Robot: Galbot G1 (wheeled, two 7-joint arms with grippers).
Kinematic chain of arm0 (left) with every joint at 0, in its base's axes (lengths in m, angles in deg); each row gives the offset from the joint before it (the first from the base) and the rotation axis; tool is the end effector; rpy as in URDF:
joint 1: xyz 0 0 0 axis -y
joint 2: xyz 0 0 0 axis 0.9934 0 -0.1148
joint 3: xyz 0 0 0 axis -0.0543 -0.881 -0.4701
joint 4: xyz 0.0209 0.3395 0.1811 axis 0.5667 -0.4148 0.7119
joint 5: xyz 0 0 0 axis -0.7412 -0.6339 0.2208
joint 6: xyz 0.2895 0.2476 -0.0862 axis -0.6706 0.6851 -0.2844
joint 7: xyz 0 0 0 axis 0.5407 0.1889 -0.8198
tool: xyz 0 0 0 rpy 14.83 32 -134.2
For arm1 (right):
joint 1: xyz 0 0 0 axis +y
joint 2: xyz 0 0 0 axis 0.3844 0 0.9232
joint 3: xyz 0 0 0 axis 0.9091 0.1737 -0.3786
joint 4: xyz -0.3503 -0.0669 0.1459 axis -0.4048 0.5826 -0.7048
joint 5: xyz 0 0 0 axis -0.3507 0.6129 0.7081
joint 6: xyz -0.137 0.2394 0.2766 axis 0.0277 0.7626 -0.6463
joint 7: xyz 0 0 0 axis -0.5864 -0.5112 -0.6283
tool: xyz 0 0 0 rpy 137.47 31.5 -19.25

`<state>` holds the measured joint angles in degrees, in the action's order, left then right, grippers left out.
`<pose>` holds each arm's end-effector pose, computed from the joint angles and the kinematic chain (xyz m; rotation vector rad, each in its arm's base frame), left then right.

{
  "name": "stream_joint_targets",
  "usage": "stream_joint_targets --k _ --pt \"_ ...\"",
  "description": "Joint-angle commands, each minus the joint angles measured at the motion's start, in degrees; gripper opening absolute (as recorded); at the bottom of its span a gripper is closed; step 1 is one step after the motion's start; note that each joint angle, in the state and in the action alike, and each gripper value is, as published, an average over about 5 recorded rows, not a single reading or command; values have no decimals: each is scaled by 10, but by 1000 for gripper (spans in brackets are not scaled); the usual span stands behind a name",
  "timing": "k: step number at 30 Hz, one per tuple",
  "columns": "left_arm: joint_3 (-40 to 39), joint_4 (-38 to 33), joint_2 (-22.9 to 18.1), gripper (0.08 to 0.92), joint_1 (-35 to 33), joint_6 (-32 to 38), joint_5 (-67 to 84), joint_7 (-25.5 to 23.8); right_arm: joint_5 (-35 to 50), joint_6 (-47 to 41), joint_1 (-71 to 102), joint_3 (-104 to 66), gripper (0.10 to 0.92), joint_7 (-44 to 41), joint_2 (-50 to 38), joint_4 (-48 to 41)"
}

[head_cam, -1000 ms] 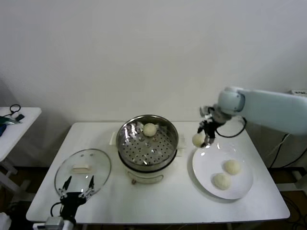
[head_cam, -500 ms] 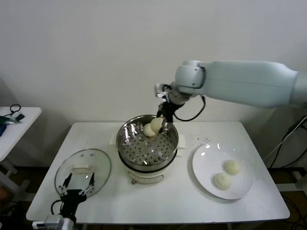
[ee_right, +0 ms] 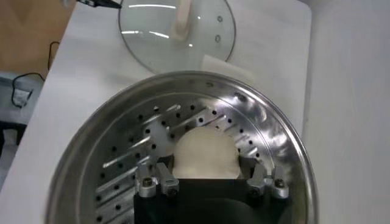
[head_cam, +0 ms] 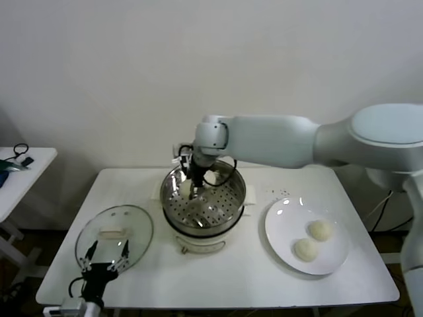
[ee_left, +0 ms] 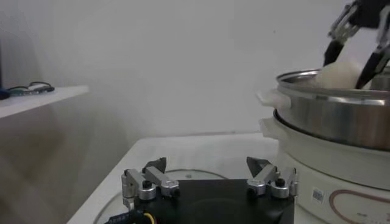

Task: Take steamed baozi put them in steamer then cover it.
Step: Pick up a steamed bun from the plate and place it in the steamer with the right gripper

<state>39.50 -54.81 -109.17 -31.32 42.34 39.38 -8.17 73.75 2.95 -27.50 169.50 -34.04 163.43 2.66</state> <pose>0.1473 0.0995 -0.3762 0.1215 -2.8994 -0.0950 0.6003 0.2503 -0.1017 1.4457 -1.4677 1.3904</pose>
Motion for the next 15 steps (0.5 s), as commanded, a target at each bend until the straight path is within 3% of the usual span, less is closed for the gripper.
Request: stream_joint_targets --k 1,10,15 --pt "-1 4 1 823 1 0 0 0 -24 -5 57 -11 706 10 46 -76" --pt "-4 7 -2 823 5 0 0 1 -23 7 54 -17 806 2 37 -71" --pt "-5 5 -2 823 7 -3 -2 0 -8 33 4 -17 822 -29 -14 -19"
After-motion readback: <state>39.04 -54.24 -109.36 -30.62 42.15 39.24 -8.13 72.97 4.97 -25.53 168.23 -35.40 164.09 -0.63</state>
